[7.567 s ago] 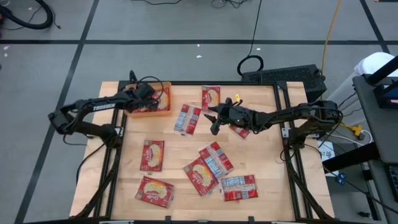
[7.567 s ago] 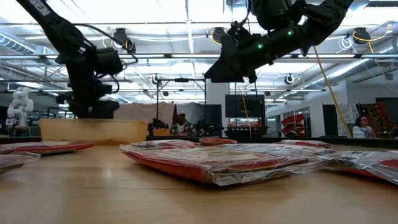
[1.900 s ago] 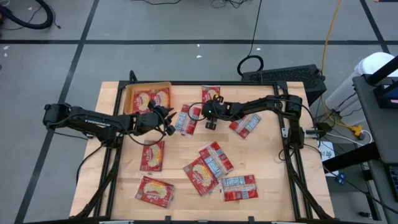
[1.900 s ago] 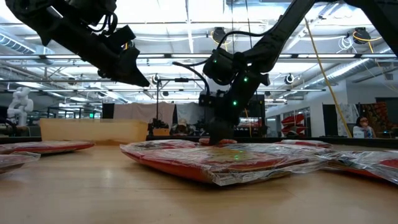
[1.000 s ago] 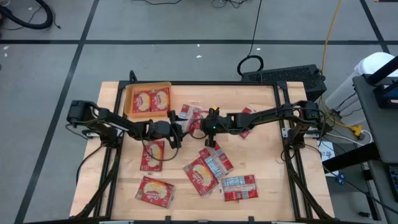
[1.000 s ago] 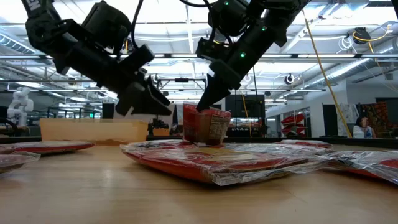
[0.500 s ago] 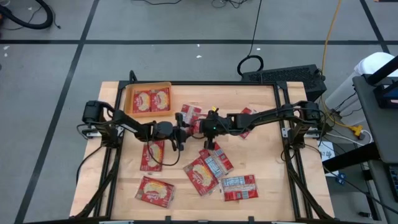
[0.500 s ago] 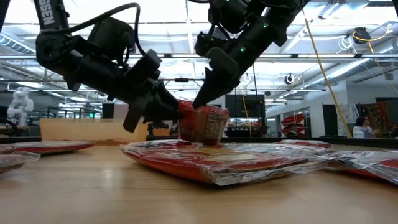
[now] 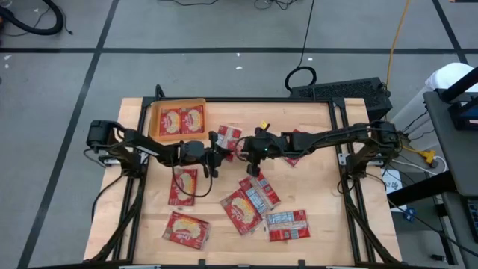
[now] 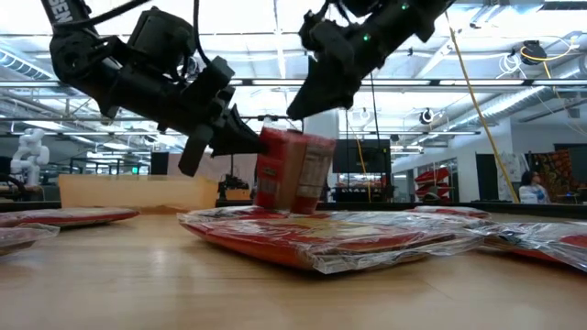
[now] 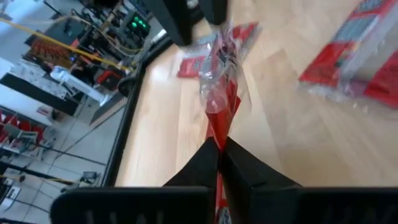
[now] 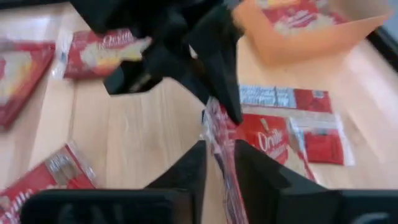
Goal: Sort popcorn bags into baskets
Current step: Put the red popcorn bag into the orange bin
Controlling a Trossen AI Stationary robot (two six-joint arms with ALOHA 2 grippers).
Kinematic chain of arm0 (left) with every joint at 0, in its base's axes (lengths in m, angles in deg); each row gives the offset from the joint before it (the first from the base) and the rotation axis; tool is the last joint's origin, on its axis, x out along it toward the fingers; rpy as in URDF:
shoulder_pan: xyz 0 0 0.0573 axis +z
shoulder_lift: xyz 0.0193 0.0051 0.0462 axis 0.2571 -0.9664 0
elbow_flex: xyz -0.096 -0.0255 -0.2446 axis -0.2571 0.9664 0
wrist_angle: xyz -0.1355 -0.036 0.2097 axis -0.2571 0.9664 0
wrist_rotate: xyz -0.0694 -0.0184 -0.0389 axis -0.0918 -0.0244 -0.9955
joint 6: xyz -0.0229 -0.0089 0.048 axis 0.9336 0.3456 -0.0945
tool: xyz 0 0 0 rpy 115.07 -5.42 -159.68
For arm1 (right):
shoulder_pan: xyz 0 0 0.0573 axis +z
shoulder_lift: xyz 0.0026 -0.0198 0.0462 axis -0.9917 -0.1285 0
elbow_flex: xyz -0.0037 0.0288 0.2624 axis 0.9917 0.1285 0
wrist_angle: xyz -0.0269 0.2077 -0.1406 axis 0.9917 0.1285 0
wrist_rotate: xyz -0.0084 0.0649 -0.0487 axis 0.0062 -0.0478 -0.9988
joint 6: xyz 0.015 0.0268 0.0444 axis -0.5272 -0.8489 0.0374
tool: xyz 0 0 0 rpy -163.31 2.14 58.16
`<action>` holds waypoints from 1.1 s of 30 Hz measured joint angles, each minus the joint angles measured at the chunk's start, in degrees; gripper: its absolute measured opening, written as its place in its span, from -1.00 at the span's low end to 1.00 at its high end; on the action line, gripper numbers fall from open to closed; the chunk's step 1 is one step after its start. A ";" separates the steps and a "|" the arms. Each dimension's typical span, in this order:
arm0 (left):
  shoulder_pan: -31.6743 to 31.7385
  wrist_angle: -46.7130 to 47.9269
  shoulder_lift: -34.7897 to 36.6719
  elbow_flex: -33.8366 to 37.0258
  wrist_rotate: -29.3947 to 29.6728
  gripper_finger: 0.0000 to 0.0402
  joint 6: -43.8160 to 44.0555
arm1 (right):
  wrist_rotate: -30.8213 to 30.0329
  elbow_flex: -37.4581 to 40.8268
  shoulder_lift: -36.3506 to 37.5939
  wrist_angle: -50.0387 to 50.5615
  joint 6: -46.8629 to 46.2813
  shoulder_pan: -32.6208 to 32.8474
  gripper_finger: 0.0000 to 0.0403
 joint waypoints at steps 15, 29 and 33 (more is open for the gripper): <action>-3.56 -0.92 0.00 0.01 0.96 -0.96 -23.51 | 0.00 24.90 12.84 -13.60 -30.44 -1.05 0.05; -8.89 -4.01 9.75 -0.03 2.53 -0.95 -42.13 | 1.63 38.61 7.58 -56.60 -42.27 -0.35 0.18; -11.47 -4.87 11.50 -0.11 3.71 -0.95 -48.43 | 4.62 38.13 7.61 -60.37 -42.28 -0.48 0.18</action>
